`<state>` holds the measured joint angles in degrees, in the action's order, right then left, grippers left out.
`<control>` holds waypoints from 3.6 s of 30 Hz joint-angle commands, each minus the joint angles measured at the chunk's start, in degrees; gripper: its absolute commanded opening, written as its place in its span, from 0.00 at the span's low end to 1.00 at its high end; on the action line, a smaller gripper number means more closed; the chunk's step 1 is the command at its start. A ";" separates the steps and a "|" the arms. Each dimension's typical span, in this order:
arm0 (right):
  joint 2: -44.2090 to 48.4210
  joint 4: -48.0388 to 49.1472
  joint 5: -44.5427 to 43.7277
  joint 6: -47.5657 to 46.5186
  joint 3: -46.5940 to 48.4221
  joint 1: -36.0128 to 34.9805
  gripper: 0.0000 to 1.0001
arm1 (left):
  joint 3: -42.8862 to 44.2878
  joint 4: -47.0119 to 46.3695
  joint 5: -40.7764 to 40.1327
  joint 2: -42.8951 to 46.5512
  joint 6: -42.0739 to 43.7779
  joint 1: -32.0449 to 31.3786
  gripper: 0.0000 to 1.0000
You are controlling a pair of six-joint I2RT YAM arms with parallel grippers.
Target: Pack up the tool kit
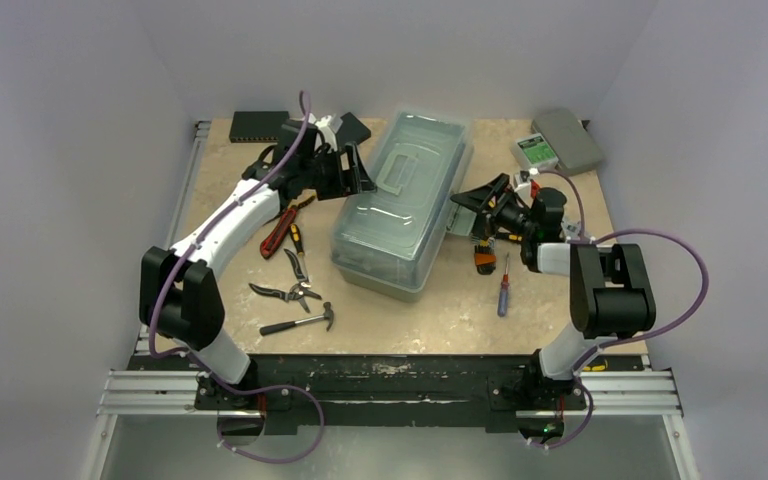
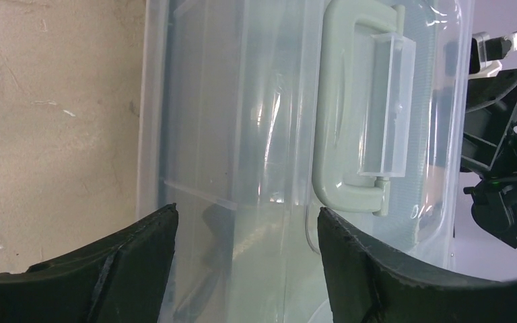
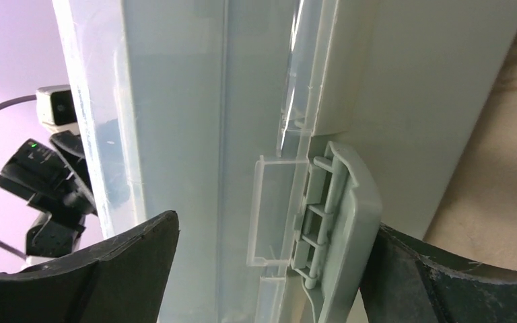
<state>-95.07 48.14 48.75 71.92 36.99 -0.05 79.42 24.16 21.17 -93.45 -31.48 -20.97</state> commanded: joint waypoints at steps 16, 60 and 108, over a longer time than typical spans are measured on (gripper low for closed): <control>17.42 -45.32 -24.05 -26.26 6.25 4.19 0.99 | -1.64 2.60 -3.20 4.28 1.47 0.19 0.78; 12.86 -67.55 -31.38 -43.63 31.36 -10.26 0.98 | -19.24 -14.91 5.88 12.58 -0.64 -10.46 0.84; 16.41 -68.98 -41.09 -42.11 31.77 -10.25 0.99 | -4.40 -8.71 -7.66 9.25 -4.69 -2.58 0.99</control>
<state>-79.64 -22.81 7.05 29.56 67.81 -10.17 69.38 15.16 14.52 -82.02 -37.26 -23.59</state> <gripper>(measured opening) 0.987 0.996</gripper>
